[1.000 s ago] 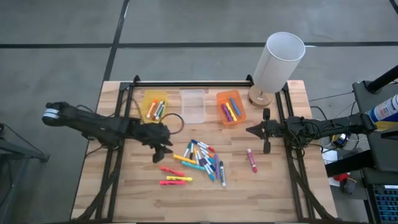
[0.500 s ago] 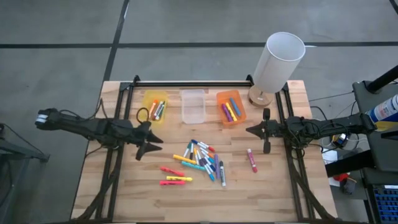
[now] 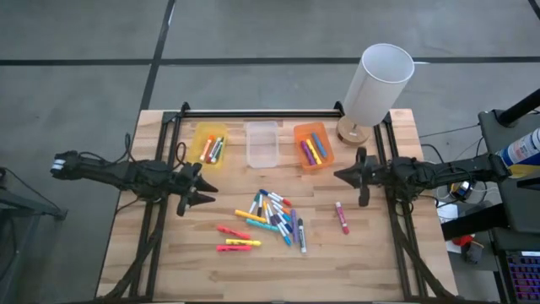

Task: Pick & Place Markers
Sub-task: Put the pink marker pen into the yellow bin

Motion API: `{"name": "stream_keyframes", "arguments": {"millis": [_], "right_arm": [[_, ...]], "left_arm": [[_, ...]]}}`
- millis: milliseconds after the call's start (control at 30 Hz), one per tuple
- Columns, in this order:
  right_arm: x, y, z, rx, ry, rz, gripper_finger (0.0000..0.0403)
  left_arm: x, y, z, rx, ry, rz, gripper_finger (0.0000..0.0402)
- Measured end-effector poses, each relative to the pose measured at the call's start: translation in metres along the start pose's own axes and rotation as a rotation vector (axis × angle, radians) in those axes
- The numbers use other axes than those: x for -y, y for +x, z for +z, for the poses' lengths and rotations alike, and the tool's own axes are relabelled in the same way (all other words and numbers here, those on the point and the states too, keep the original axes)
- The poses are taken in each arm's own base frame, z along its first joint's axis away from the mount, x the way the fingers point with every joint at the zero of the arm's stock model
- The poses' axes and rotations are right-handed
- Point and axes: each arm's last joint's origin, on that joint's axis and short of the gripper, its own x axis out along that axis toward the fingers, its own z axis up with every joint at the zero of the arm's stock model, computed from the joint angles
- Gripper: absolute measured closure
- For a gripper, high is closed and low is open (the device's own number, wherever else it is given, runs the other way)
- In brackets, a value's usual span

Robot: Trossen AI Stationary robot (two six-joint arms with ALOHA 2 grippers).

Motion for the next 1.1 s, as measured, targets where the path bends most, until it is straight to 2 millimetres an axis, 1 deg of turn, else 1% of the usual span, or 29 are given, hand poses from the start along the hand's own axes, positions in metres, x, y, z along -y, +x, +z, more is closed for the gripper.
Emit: {"name": "stream_keyframes", "arguments": {"millis": [133,200,267,333,400,500,567,633,700,800,867,933,1000,1100], "right_arm": [[-0.004,-0.001,0.012,0.118,0.064,0.064,0.0394],[-0.004,0.000,0.016,0.158,0.087,0.044,0.0394],[-0.004,0.000,0.016,0.171,0.172,0.019,0.0394],[-0.004,0.001,0.015,0.157,0.226,0.034,0.0394],[-0.005,0.003,0.013,0.130,0.324,0.072,0.0394],[-0.005,0.009,0.007,0.058,0.579,0.072,0.0394],[-0.007,0.015,0.001,-0.013,0.716,0.083,0.0390],[-0.009,0.022,-0.007,-0.111,0.802,0.082,0.0381],[-0.013,0.030,-0.010,-0.229,0.862,0.059,0.0365],[-0.021,0.043,-0.010,-0.429,0.888,-0.008,0.0335],[-0.025,0.051,-0.012,-0.590,0.891,-0.103,0.0315],[-0.026,0.054,-0.013,-0.740,0.903,-0.254,0.0297],[-0.027,0.055,-0.013,-0.886,0.872,-0.395,0.0284],[-0.027,0.055,-0.012,-1.059,0.802,-0.588,0.0274]], "left_arm": [[-0.001,0.001,-0.001,0.003,-0.003,-0.001,0.0232],[-0.002,0.001,-0.003,-0.008,-0.003,0.004,0.0232],[-0.002,0.001,-0.004,-0.010,-0.004,0.005,0.0232],[-0.002,0.001,-0.004,-0.013,-0.004,0.003,0.0232],[-0.002,0.001,-0.004,-0.015,-0.004,-0.004,0.0232],[-0.001,0.001,-0.004,-0.021,-0.004,-0.015,0.0232],[-0.001,0.001,-0.004,-0.023,-0.012,-0.018,0.0232],[-0.001,0.001,-0.004,-0.023,-0.020,-0.017,0.0232],[-0.001,0.001,-0.004,-0.022,-0.025,-0.017,0.0232],[-0.001,0.001,-0.004,-0.023,-0.036,-0.017,0.0232],[-0.001,0.001,-0.004,-0.023,-0.052,-0.017,0.0232],[-0.001,0.001,-0.004,-0.023,-0.064,-0.017,0.0232],[-0.001,0.001,-0.004,-0.023,-0.066,-0.017,0.0232],[-0.001,0.001,-0.004,-0.023,-0.066,-0.017,0.0232]]}}
